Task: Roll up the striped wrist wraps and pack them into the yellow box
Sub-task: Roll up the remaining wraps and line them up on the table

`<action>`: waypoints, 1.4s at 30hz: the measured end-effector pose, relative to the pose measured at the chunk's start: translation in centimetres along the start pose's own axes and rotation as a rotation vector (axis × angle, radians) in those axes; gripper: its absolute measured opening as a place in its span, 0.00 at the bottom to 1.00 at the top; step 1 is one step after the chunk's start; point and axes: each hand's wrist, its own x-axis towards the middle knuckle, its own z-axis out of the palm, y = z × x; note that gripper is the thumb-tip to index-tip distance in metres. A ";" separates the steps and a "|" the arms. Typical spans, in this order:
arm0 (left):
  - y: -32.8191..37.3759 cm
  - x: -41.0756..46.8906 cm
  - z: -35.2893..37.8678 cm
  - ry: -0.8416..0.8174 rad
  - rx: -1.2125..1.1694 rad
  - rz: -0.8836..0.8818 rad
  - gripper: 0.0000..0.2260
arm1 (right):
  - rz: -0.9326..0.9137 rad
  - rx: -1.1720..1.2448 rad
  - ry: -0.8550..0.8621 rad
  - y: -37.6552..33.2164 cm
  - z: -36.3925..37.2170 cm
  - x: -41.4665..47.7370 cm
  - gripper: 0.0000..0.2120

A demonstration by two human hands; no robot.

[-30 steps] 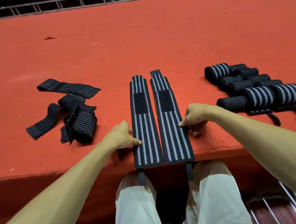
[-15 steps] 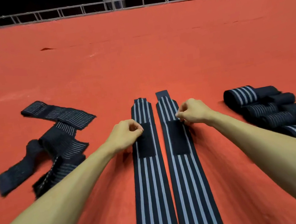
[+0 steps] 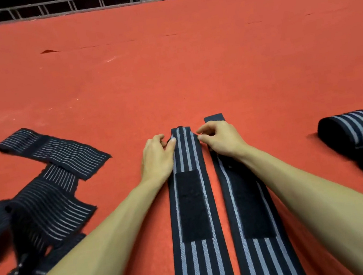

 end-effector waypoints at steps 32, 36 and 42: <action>-1.3 -0.3 0.6 -0.052 -0.454 0.186 0.09 | -0.219 0.158 0.207 0.6 0.7 -2.6 0.09; -1.0 -0.3 0.7 -0.051 -0.375 0.222 0.07 | -0.184 0.238 0.340 -0.2 0.6 -2.6 0.09; 0.2 -0.7 -0.4 -0.144 -0.490 0.268 0.07 | -0.129 0.406 0.441 -3.4 -1.5 -2.0 0.08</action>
